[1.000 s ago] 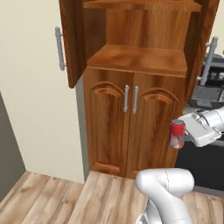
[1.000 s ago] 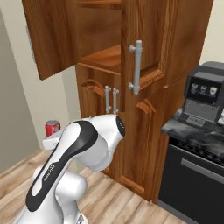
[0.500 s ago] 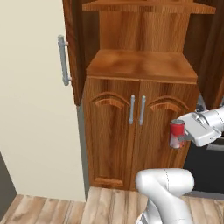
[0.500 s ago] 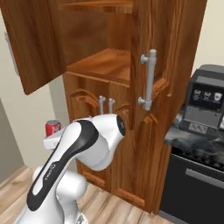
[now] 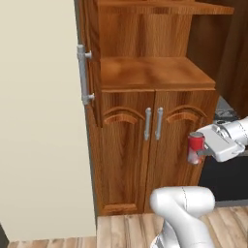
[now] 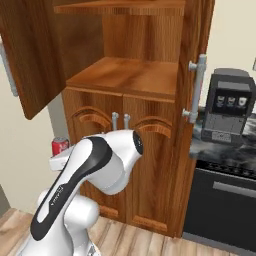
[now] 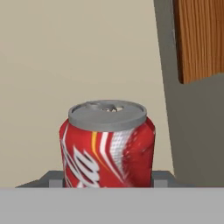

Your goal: Pick the juice, can, juice from the counter and place them in the open cabinet.

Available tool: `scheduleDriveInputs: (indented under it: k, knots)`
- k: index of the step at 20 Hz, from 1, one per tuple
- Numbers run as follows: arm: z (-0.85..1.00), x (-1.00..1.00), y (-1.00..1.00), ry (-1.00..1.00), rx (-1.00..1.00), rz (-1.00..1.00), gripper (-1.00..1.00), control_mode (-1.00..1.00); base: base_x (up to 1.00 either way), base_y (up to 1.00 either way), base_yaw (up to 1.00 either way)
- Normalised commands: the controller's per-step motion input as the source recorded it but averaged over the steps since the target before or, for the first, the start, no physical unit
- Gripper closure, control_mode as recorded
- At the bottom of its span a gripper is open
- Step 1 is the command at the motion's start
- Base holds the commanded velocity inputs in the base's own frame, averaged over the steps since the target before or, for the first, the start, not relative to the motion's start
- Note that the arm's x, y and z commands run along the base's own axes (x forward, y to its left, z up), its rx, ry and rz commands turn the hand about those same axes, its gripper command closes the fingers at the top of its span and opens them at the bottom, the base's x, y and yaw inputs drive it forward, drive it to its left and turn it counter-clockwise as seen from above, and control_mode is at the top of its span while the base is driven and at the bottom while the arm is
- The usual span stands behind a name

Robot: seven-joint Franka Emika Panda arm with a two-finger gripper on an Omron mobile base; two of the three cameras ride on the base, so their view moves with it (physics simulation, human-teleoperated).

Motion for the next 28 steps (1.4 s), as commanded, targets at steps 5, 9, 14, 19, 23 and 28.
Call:
scheduleDriveInputs:
  k: [5, 9, 14, 19, 23, 28]
  knots:
    - [0.00, 0.00, 0.00, 0.00, 0.00, 0.00, 1.00, 1.00, 0.59, 0.29, -0.29]
    - [0.00, 0.00, 0.00, 0.00, 0.00, 0.00, 1.00, 1.00, 0.64, 0.20, -0.07]
    - [0.00, 0.00, 0.00, 0.00, 0.00, 0.00, 1.00, 1.00, 0.60, 0.10, 0.04]
    - [0.00, 0.00, 0.00, 0.00, 0.00, 0.00, 1.00, 1.00, 0.37, 0.04, 0.07]
    - [0.00, 0.00, 0.00, 0.00, 0.00, 0.00, 1.00, 1.00, 0.36, 0.14, 0.00]
    - [0.00, 0.00, 0.00, 0.00, 0.00, 0.00, 1.00, 1.00, 0.40, 0.15, 0.00]
